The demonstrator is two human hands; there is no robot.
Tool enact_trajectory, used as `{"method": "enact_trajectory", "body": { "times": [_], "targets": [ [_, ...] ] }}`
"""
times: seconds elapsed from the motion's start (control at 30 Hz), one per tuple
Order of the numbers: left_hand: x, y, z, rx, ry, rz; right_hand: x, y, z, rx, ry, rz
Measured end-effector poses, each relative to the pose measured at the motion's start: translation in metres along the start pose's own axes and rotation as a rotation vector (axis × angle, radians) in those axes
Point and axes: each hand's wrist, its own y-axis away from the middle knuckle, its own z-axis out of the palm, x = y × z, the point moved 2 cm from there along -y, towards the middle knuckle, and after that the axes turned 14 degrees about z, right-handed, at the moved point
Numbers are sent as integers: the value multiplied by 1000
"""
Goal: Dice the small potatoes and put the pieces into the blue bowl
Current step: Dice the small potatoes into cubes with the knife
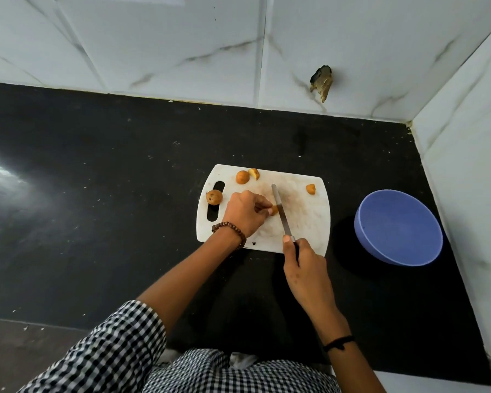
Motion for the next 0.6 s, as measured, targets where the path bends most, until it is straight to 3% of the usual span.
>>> {"method": "enact_trajectory", "body": {
  "times": [0.37, 0.6],
  "targets": [
    [5, -4, 3, -7, -36, 25, -5, 2, 3, 24, 97, -4],
    [4, -5, 4, -2, -21, 10, -6, -4, 3, -70, 103, 50]
  ]
}}
